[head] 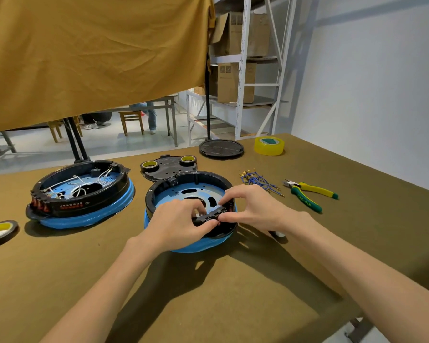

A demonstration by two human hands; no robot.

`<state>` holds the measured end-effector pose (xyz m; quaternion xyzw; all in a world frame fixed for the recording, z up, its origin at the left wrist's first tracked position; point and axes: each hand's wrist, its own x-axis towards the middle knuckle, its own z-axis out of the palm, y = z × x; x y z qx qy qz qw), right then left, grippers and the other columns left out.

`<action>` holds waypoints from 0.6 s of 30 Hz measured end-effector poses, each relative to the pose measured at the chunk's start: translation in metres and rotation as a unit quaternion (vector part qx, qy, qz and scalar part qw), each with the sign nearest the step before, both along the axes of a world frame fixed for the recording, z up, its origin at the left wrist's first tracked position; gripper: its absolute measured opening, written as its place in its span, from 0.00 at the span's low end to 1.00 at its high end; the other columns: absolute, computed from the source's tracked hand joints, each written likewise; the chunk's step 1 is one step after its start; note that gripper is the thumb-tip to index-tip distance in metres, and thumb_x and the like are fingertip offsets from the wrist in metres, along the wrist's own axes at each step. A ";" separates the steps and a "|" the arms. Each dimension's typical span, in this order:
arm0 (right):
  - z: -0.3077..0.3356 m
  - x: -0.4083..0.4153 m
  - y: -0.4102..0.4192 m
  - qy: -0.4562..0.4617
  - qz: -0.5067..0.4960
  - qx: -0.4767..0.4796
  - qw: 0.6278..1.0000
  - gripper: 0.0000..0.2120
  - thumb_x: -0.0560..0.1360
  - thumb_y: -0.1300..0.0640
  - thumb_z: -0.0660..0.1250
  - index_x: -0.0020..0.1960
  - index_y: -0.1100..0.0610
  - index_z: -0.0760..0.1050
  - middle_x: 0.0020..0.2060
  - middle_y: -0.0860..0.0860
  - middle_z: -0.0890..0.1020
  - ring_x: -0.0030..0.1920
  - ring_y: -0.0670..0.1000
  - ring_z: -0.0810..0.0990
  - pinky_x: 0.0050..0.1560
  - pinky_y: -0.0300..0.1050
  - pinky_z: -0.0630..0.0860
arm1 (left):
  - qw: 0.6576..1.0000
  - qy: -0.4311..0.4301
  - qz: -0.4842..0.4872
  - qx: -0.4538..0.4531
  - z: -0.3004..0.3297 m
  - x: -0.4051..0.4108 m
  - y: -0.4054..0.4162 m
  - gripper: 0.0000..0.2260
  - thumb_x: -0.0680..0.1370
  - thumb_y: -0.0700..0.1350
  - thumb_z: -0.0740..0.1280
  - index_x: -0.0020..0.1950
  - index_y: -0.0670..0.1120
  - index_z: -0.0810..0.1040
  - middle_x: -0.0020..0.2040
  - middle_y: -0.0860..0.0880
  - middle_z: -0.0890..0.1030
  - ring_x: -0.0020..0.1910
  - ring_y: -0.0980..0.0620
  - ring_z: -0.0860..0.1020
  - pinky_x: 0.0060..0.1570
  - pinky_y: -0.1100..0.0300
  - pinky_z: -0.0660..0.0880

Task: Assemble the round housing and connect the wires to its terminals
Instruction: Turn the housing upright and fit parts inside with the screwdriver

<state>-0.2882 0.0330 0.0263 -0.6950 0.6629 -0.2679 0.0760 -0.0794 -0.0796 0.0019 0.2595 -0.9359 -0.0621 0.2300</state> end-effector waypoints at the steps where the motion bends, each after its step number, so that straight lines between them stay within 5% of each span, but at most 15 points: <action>1: -0.001 0.002 0.001 0.015 0.003 -0.001 1.000 0.18 0.74 0.40 0.74 0.61 0.46 0.82 0.56 0.42 0.81 0.59 0.42 0.75 0.62 0.48 0.75 | 1.000 -0.004 -0.002 0.008 0.001 0.002 -0.002 0.22 0.74 0.73 0.60 0.54 0.60 0.80 0.36 0.62 0.78 0.35 0.63 0.76 0.31 0.67 0.66; 7: -0.003 0.001 0.000 0.064 0.021 -0.025 0.997 0.33 0.71 0.33 0.73 0.72 0.44 0.71 0.54 0.40 0.80 0.59 0.40 0.71 0.62 0.39 0.68 | 0.998 -0.040 -0.014 0.045 0.003 0.013 -0.010 0.32 0.67 0.81 0.54 0.58 0.63 0.78 0.42 0.63 0.78 0.45 0.60 0.79 0.45 0.60 0.76; 11: 0.000 -0.009 -0.014 0.072 0.021 0.035 0.997 0.26 0.68 0.28 0.69 0.49 0.49 0.82 0.64 0.49 0.80 0.72 0.49 0.70 0.76 0.56 0.64 | 1.000 -0.021 -0.005 0.012 0.002 0.009 -0.010 0.37 0.65 0.85 0.51 0.58 0.63 0.80 0.40 0.62 0.79 0.41 0.61 0.79 0.40 0.63 0.76; 13: -0.005 -0.009 -0.018 0.058 0.029 0.008 0.998 0.24 0.67 0.29 0.71 0.41 0.50 0.80 0.50 0.50 0.83 0.56 0.49 0.78 0.58 0.55 0.76 | 1.000 0.003 -0.014 -0.003 0.001 0.010 -0.009 0.35 0.68 0.83 0.52 0.58 0.62 0.81 0.33 0.62 0.76 0.35 0.63 0.76 0.32 0.65 0.69; 15: -0.010 -0.007 -0.021 0.050 0.038 -0.029 0.998 0.23 0.67 0.32 0.74 0.39 0.54 0.80 0.39 0.48 0.79 0.43 0.48 0.75 0.43 0.49 0.73 | 1.000 0.016 -0.022 -0.011 0.002 0.012 -0.009 0.33 0.70 0.81 0.55 0.58 0.61 0.83 0.27 0.60 0.72 0.32 0.64 0.75 0.29 0.66 0.61; 18: -0.014 -0.005 -0.024 0.039 0.040 -0.049 0.997 0.23 0.68 0.35 0.76 0.37 0.56 0.79 0.36 0.50 0.77 0.42 0.50 0.73 0.41 0.47 0.69 | 0.999 0.021 -0.033 -0.016 0.004 0.015 -0.010 0.31 0.72 0.78 0.57 0.58 0.60 0.84 0.26 0.61 0.69 0.38 0.68 0.75 0.28 0.68 0.57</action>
